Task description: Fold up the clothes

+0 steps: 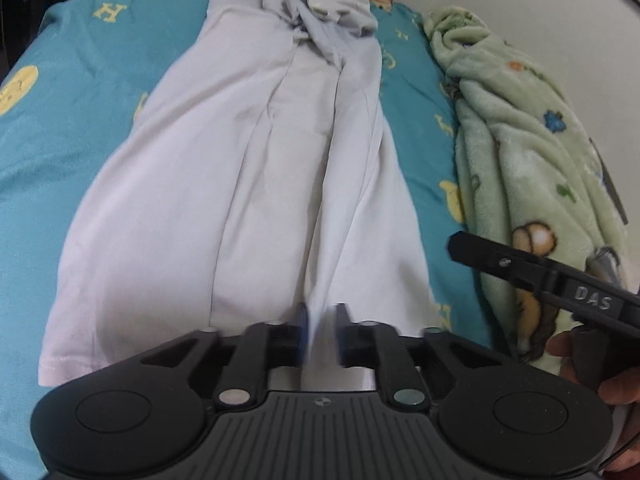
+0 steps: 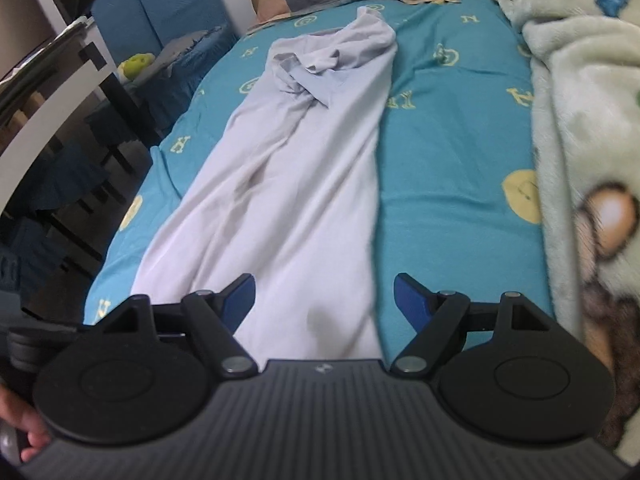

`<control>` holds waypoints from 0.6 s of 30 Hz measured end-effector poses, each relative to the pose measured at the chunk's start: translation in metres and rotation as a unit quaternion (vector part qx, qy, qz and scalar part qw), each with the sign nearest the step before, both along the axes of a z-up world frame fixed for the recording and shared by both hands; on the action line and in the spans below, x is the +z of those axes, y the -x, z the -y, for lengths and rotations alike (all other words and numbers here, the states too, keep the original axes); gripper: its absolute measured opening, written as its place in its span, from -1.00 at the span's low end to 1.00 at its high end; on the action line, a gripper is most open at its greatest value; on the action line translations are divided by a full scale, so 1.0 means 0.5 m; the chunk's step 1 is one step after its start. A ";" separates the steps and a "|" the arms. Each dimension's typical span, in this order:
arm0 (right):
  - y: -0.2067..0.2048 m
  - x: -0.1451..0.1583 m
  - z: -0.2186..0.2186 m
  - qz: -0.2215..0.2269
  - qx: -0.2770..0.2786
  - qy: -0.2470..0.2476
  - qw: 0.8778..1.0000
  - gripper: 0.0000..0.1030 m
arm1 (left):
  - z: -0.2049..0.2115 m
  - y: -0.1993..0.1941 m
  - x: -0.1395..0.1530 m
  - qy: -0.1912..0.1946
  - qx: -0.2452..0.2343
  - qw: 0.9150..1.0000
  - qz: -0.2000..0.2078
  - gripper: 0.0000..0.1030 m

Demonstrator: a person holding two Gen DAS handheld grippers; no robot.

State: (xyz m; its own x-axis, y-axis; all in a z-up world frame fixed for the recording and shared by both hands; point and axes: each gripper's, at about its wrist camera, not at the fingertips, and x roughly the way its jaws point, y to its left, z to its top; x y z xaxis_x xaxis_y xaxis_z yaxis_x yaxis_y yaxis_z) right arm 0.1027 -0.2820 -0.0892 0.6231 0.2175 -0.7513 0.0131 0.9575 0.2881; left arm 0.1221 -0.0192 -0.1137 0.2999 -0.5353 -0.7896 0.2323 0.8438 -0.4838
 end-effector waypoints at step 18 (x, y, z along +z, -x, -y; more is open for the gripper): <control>-0.128 -0.085 0.026 0.106 -0.101 0.020 0.989 0.51 | 0.273 -0.493 0.009 -0.237 -0.167 0.897 0.333 0.41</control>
